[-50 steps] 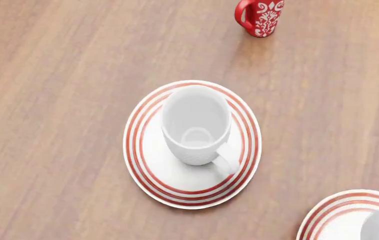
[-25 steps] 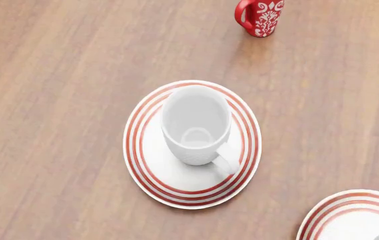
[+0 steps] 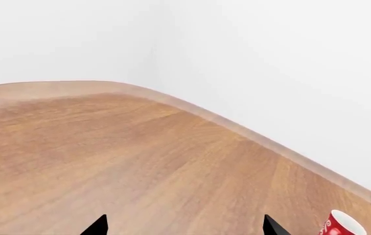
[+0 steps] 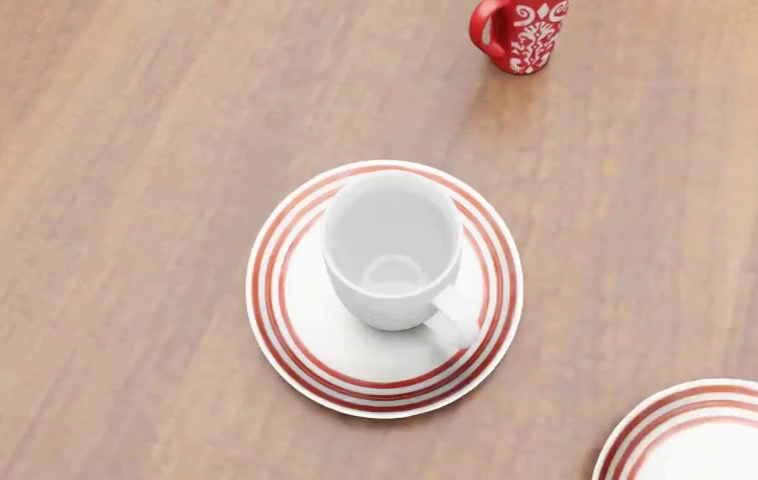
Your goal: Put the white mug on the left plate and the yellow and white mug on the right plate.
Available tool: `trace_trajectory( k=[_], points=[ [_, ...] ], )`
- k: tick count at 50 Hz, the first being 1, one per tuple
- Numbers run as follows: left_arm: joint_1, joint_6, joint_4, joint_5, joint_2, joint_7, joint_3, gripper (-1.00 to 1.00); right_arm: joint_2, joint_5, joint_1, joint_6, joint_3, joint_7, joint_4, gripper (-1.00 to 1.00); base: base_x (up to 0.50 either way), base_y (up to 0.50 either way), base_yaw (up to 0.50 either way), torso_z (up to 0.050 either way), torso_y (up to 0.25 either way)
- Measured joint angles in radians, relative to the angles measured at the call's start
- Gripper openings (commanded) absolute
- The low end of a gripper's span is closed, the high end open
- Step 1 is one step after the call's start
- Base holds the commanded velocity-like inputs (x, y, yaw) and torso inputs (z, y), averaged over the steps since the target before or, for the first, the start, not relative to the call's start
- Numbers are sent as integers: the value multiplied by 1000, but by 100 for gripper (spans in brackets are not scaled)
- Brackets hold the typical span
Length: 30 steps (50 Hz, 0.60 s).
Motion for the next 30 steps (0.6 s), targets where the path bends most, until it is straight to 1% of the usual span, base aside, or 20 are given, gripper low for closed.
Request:
trace_trajectory(
  k=[28, 29, 30],
  points=[
    [2, 6, 2, -8, -10, -9, -1, 100, 14, -12, 43, -8, -39, 0, 97, -100, 0, 0, 0, 0, 0],
    [2, 6, 2, -8, -10, -9, -1, 100, 14, -12, 43, -9, -40, 1, 99, 100, 0, 0, 0, 0, 0],
    [2, 7, 3, -8, -10, -9, -1, 100, 14, -13, 44, -9, -40, 1, 99, 100, 0, 0, 0, 0, 0]
  ],
)
